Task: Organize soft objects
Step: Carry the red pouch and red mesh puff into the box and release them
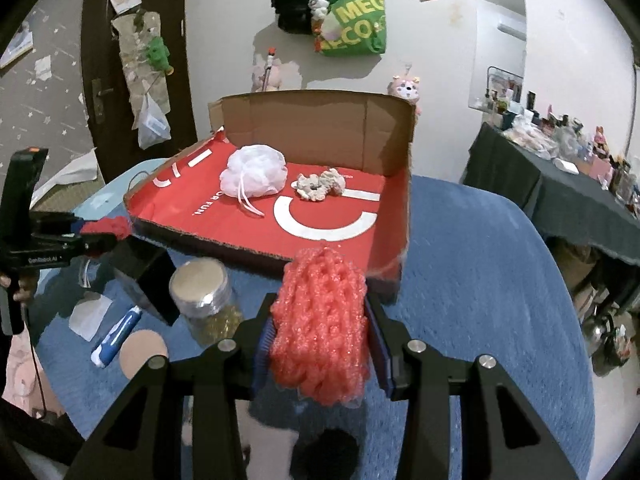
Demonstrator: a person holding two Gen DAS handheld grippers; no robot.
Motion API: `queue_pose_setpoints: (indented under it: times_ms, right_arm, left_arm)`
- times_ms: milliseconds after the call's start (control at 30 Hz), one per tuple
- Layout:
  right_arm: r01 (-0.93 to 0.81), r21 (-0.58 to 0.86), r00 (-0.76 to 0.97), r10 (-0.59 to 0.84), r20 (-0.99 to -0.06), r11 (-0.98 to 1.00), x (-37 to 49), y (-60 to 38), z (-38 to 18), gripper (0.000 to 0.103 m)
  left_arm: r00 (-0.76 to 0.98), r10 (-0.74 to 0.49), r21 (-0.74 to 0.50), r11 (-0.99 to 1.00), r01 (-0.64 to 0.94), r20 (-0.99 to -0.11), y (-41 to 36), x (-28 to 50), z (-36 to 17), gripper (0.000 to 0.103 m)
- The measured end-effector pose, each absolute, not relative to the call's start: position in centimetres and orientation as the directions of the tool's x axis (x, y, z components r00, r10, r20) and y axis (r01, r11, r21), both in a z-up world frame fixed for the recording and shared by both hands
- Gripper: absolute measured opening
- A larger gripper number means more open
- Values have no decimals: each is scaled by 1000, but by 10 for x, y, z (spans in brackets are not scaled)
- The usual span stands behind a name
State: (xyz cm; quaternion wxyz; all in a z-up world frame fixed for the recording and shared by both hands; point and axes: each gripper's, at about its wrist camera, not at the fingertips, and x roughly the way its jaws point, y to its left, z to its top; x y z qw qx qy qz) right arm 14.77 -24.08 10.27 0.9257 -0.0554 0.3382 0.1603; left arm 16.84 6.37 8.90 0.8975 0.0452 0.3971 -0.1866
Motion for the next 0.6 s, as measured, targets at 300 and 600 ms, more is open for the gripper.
queue_pose_setpoints:
  times_ms: [300, 600]
  right_arm:
    - [-385, 39, 699, 319, -640, 922, 182, -228, 113, 45]
    - [-406, 43, 675, 331, -659, 913, 237, -207, 119, 45]
  left_arm:
    - [617, -376, -95, 893, 439, -691, 44, 199, 116, 33]
    - [550, -462, -119, 829, 546, -696, -16, 252, 126, 33]
